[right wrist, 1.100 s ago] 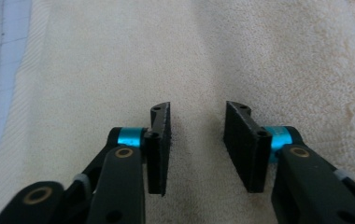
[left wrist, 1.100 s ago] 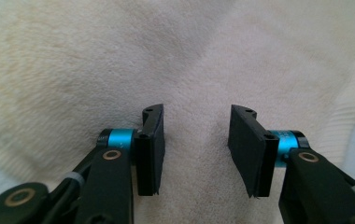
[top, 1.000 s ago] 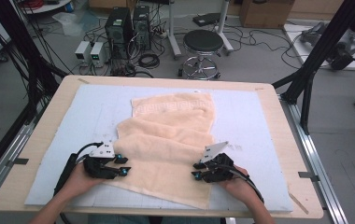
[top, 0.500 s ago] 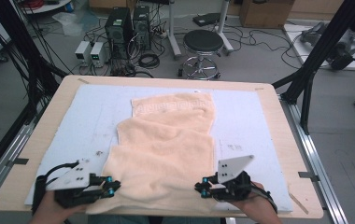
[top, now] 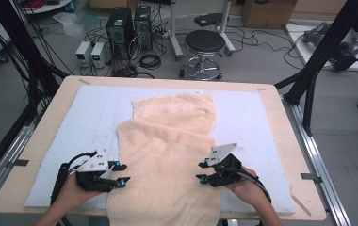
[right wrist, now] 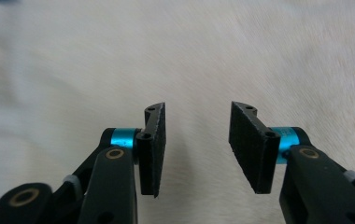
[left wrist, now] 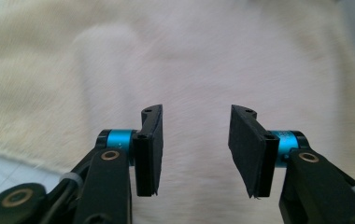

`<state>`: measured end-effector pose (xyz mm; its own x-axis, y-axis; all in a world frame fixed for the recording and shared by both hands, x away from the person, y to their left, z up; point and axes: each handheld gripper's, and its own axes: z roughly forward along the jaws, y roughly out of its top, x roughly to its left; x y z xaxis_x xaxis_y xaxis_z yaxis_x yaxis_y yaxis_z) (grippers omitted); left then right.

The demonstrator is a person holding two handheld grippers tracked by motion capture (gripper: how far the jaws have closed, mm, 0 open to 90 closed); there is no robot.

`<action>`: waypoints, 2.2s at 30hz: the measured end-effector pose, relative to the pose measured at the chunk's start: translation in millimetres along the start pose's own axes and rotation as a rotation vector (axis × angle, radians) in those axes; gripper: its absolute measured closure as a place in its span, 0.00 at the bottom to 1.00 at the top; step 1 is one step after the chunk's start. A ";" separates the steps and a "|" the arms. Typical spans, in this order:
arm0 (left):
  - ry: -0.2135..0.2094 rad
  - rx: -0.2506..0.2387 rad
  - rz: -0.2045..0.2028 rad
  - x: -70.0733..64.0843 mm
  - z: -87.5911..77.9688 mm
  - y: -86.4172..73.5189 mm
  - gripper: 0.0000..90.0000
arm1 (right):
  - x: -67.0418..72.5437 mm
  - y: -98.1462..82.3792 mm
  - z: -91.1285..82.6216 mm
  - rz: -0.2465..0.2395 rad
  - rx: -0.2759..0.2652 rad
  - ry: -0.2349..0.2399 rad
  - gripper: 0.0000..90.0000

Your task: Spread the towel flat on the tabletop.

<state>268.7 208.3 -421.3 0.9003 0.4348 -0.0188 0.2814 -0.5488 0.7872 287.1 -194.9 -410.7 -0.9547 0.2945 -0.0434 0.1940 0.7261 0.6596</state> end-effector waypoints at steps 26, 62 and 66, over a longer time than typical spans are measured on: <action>-0.103 -0.093 0.020 -39.9 -71.2 -16.4 0.72 | 51.3 16.5 -37.7 -0.039 -0.112 0.055 0.74; 0.192 -0.099 -0.146 58.6 16.7 42.9 0.66 | -59.8 -11.1 -33.1 0.148 -0.096 -0.164 0.62; 0.256 -0.062 -0.213 91.5 36.7 49.7 0.70 | -90.3 -6.1 -25.0 0.198 -0.109 -0.199 0.62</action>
<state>377.3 194.6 -406.6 0.7087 0.7045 -0.0378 0.4266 -0.3852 0.8183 366.4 -241.5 -392.1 -0.8358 0.5472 -0.0451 0.3362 0.5750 0.7459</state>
